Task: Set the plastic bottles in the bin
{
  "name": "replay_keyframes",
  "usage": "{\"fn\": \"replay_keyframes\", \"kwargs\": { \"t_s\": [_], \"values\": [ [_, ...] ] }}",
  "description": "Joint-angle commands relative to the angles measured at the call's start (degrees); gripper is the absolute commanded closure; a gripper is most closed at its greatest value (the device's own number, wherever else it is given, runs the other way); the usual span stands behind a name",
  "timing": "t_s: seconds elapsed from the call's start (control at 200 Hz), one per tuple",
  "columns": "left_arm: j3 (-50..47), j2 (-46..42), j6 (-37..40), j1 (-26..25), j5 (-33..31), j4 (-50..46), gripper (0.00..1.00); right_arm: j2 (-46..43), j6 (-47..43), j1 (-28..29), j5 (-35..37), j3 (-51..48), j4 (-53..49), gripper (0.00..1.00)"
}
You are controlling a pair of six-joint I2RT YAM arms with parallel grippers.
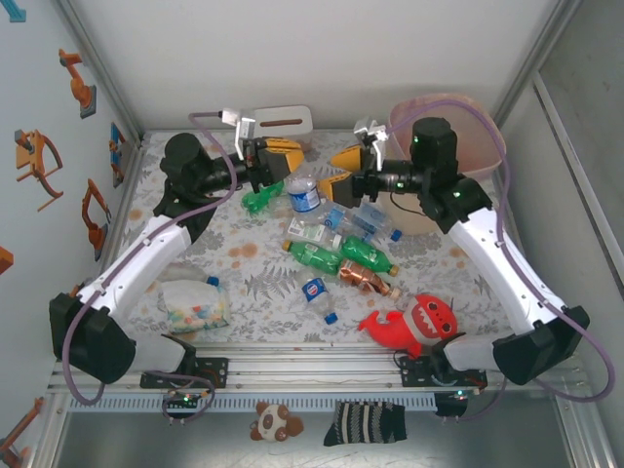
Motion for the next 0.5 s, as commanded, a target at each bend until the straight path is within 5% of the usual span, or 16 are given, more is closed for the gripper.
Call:
{"fn": "replay_keyframes", "kwargs": {
  "t_s": [0.0, 0.305, 0.496],
  "values": [
    [2.94, -1.83, 2.3, -1.67, 3.73, 4.27, 0.78, 0.41, 0.54, 1.3, -4.16, 0.01, 3.83, 0.17],
    [6.01, -1.39, 3.01, -4.57, 3.94, 5.13, 0.78, 1.02, -1.67, 5.24, -10.86, -2.26, 4.81, 0.19],
    [6.34, -1.54, 3.23, -5.09, 3.7, 5.1, 0.77, 0.4, -2.37, 5.85, -11.25, -2.48, 3.83, 0.31]
  ]
}}
